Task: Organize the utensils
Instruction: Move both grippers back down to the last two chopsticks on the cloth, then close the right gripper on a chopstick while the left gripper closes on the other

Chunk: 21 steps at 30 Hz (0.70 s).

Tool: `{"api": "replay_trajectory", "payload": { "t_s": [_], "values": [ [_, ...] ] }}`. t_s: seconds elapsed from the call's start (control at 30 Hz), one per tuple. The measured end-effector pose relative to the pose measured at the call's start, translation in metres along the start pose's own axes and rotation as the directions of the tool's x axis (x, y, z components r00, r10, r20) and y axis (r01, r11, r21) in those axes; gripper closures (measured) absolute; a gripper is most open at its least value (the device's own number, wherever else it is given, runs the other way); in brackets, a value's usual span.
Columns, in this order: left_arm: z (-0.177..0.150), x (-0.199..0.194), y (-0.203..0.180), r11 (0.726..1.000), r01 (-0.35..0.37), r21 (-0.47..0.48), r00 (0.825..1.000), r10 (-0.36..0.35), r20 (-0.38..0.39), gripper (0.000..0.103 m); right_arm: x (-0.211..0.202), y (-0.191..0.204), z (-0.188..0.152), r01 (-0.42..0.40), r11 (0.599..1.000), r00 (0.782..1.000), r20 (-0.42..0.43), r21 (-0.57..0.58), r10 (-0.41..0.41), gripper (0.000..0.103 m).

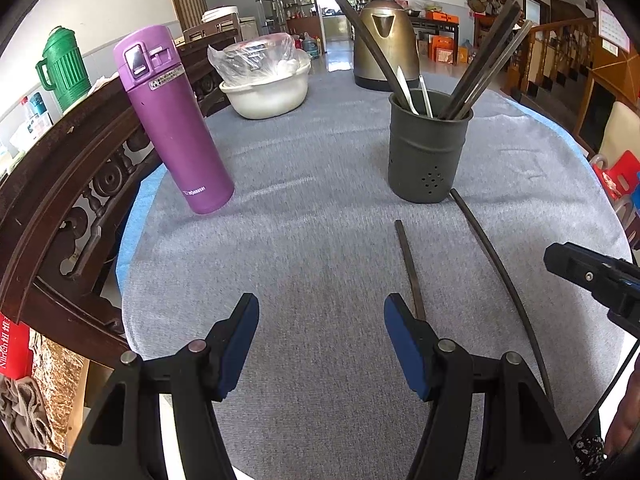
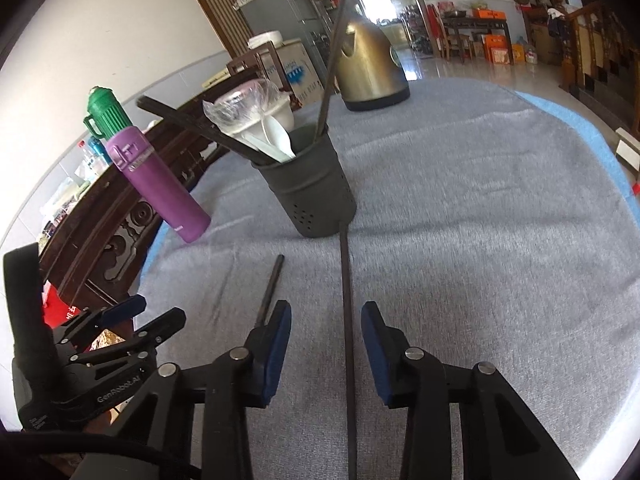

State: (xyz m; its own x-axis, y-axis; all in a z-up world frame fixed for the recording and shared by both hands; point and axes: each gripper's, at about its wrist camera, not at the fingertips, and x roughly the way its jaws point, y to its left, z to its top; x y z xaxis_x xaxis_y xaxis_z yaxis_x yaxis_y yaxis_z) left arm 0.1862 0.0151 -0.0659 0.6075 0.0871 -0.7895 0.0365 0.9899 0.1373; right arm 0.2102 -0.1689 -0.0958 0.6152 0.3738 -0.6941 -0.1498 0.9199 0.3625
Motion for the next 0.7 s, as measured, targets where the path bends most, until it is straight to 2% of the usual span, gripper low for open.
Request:
{"api": "replay_trajectory", "payload": {
  "t_s": [0.27, 0.5, 0.6, 0.7],
  "values": [
    [-0.006, 0.017, -0.004, 0.998, 0.066, -0.006, 0.994, -0.066, -0.085, 0.037, 0.019, 0.001, -0.005, 0.034, 0.999, 0.996, -0.079, -0.007, -0.035, 0.063],
    [-0.013, 0.034, -0.009, 0.993, 0.113, -0.02, 0.98, -0.114, -0.161, 0.037, 0.043, 0.001, -0.015, 0.091, 0.995, 0.98, -0.176, -0.028, -0.094, 0.064],
    [-0.015, 0.039, -0.014, 0.992, 0.122, -0.016, 0.976, -0.123, -0.177, 0.037, 0.051, 0.001, -0.02, 0.112, 0.993, 0.971, -0.206, -0.049, -0.119, 0.075],
    [-0.016, 0.043, -0.021, 0.991, 0.131, -0.002, 0.974, -0.129, -0.184, 0.037, 0.052, 0.005, -0.023, 0.146, 0.984, 0.967, -0.197, -0.098, -0.163, 0.085]
  ]
}}
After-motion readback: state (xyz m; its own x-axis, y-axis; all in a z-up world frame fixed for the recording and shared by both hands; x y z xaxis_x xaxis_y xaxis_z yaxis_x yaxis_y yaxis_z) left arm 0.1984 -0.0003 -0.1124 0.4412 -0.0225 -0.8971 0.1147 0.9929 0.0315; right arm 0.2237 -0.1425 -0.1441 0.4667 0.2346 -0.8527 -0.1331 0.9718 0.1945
